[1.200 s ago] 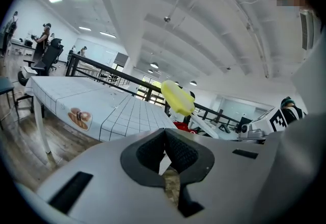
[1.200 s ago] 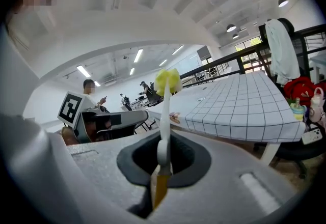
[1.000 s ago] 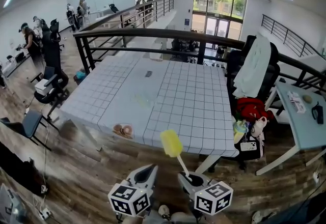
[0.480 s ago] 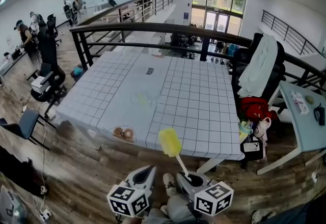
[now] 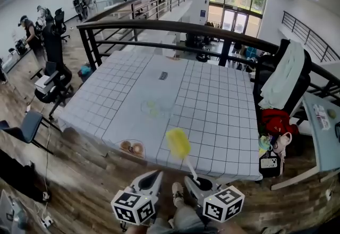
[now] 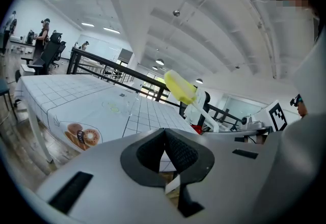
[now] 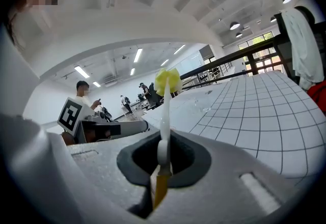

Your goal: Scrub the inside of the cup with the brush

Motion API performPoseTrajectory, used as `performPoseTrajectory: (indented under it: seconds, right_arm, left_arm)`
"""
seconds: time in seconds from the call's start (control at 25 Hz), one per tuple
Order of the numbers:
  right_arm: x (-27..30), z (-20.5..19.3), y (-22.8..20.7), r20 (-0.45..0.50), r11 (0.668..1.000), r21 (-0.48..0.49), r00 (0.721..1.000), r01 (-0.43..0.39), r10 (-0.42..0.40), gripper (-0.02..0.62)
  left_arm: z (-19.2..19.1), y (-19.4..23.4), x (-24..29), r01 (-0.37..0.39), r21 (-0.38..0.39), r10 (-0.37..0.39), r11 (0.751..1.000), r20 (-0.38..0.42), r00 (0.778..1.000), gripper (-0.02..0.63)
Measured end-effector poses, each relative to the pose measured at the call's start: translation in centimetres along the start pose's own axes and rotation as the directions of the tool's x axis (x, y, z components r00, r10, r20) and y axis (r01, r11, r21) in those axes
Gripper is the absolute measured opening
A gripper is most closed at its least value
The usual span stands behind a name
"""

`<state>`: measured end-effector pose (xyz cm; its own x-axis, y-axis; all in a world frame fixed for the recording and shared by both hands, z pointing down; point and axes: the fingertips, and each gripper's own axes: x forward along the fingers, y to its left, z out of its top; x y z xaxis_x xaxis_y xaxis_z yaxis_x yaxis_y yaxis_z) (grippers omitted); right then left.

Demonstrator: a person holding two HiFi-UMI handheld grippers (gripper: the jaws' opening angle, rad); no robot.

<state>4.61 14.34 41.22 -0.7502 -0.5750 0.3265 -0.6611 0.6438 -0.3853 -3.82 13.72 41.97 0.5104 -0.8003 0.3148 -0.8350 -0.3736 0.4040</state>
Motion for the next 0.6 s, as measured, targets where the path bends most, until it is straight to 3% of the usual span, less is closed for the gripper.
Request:
performPoseTrajectory:
  seconds: [0.6]
  right_arm:
    - [9.5,8.8,-9.1,-0.023,0.998,-0.039,0.998,-0.053,0.052,0.002]
  left_arm:
    - [8.2,6.7,10.9,-0.061,-0.011,0.061,0.998,0.034,0.998,0.016]
